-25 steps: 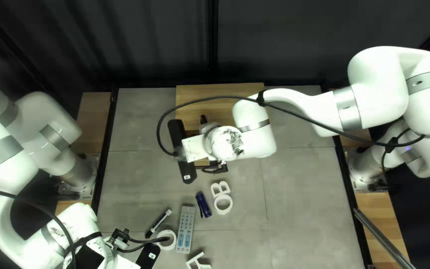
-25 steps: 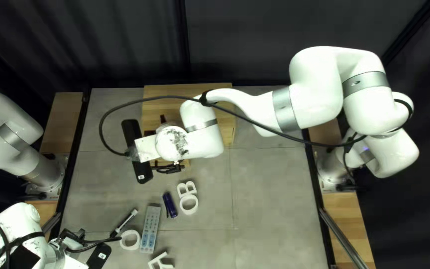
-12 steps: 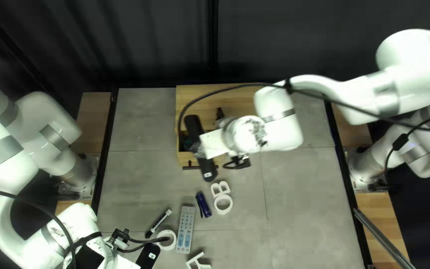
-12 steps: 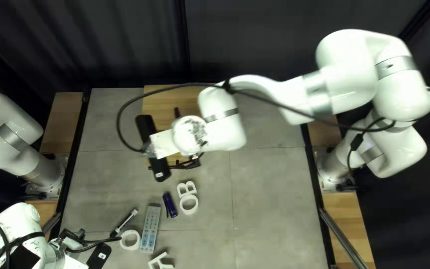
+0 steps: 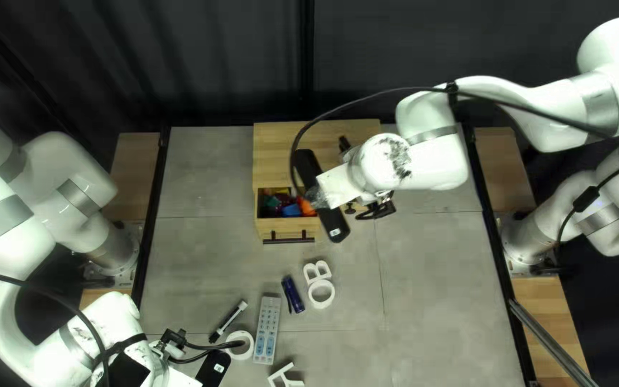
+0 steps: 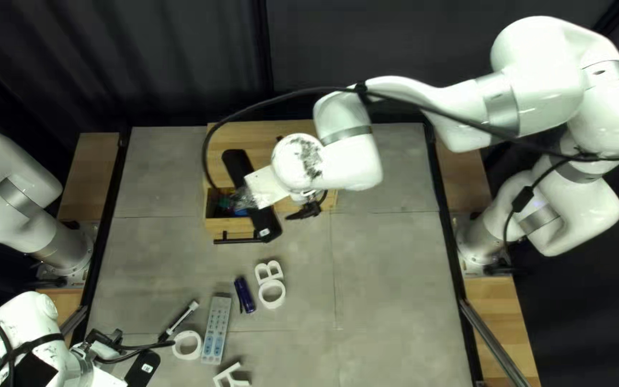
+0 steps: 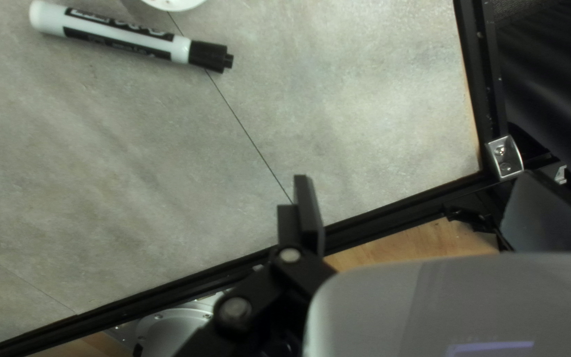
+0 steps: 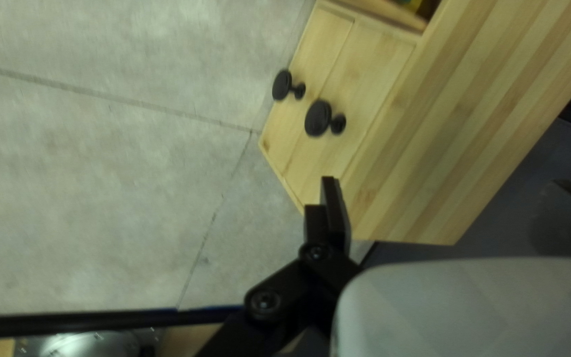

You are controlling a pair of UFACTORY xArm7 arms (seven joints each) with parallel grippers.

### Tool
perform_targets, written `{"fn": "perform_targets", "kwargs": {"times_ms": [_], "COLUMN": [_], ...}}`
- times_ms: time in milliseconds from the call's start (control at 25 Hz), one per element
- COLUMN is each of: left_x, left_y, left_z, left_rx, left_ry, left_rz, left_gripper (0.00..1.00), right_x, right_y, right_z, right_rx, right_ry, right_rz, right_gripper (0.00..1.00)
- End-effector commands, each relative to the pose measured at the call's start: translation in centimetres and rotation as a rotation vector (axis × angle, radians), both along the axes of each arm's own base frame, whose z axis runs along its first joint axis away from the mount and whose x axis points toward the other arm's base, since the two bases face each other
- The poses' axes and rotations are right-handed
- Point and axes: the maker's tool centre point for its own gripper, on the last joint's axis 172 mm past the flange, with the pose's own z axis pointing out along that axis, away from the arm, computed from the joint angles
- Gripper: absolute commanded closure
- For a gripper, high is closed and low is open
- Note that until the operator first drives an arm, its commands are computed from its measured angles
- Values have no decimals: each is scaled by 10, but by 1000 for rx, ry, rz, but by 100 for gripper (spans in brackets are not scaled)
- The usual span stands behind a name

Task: Open drawers and place objects into drawer and close

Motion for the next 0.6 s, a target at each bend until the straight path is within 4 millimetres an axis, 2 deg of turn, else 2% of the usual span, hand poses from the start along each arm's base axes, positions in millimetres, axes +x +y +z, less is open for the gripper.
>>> {"fn": "perform_targets", "kwargs": {"times_ms": [40,160,280,360,400,600], "left_x": [0,0,0,0,0,0], "left_y": [0,0,0,0,0,0], "left_z": [0,0,0,0,0,0], "left_rx": [0,0,0,0,0,0], "left_ry": [0,0,0,0,0,0], "left_rz": [0,0,0,0,0,0], "left_gripper": [0,0,0,0,0,0], "right_x": [-8,11,30,29,21,-3], "right_y": [2,25,67,83,94,118], "right_z": [12,11,-1,-6,-8,-3], "right_rx": [-7,-25,-60,-82,-101,-139], "right_ry": [99,148,219,253,276,321], "right_rz": [296,434,585,660,725,906], "right_gripper": [0,0,0,0,0,0]}}
